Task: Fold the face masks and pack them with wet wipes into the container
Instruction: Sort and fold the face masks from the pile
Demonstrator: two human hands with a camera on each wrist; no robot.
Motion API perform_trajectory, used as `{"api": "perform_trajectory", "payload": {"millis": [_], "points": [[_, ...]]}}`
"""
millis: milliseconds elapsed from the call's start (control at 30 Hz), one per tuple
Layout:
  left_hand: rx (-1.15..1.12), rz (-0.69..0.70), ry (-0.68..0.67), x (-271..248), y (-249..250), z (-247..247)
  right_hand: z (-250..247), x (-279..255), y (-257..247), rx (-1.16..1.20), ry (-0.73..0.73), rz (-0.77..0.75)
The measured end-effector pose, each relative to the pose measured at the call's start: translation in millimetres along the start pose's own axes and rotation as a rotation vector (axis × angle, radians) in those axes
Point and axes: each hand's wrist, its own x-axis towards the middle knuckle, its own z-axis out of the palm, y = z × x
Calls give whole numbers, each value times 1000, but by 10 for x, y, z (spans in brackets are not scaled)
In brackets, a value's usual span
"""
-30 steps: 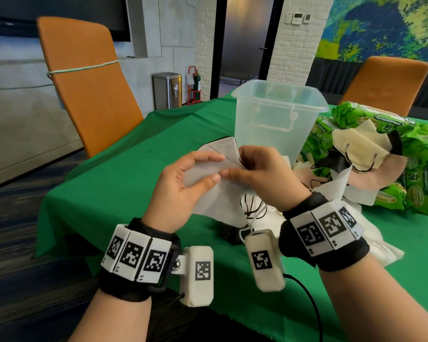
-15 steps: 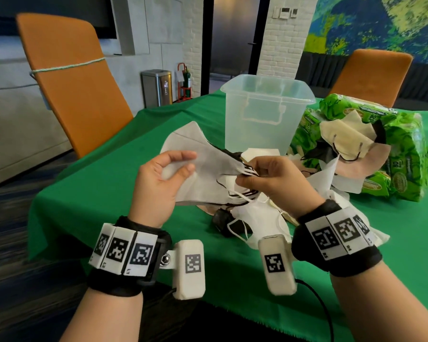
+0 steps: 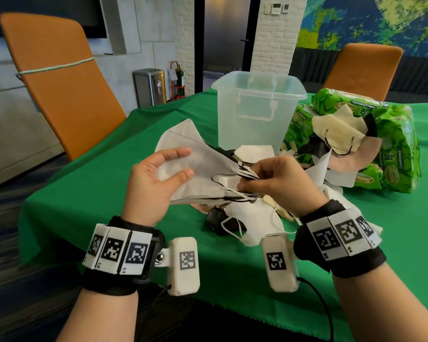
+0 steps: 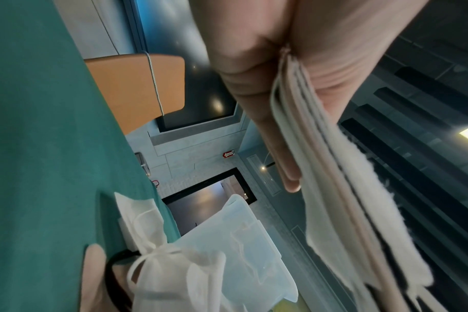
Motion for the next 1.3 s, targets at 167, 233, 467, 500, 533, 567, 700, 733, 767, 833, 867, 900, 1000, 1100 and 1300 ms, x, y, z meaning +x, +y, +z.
{"api": "perform_trajectory", "payload": {"millis": [167, 233, 467, 500, 533, 567, 700, 733, 767, 833, 867, 900, 1000, 1100, 1300], "points": [[4, 28, -61, -34, 33, 57, -11, -7, 23, 10, 16, 2], [-1, 45, -136, -43, 64, 100, 48, -10, -19, -53, 5, -31], [6, 74, -190, -61, 79, 156, 197, 12, -104, -88, 9, -141], [-19, 61, -138, -48, 46, 133, 189, -6, -113, -19, 24, -119], [-60, 48, -84, -41, 18, 126, 196, -7, -99, 40, 38, -91], [-99, 38, -27, -41, -4, 137, 210, -13, -93, 95, 54, -70], [-232, 4, 113, -95, 8, 322, 322, -4, -84, 244, 151, 23], [-261, -10, 104, -115, 17, 368, 338, -6, -92, 285, 168, 27], [-276, -26, 82, -134, 23, 402, 344, 0, -95, 316, 174, 29], [-291, -70, 32, -148, 22, 428, 327, -11, -94, 337, 139, 27], [-295, -90, 11, -146, 20, 432, 302, -20, -80, 304, 113, 24], [-285, -102, -6, -139, 12, 424, 259, -33, -79, 250, 92, 21], [-215, -98, -29, -110, -14, 391, 2, -84, -79, 107, 77, 68], [-194, -96, -12, -80, -75, 347, -398, -126, -77, -85, 144, 98], [-144, -77, 15, -42, -97, 290, -772, 9, 94, -440, 31, 251]]}}
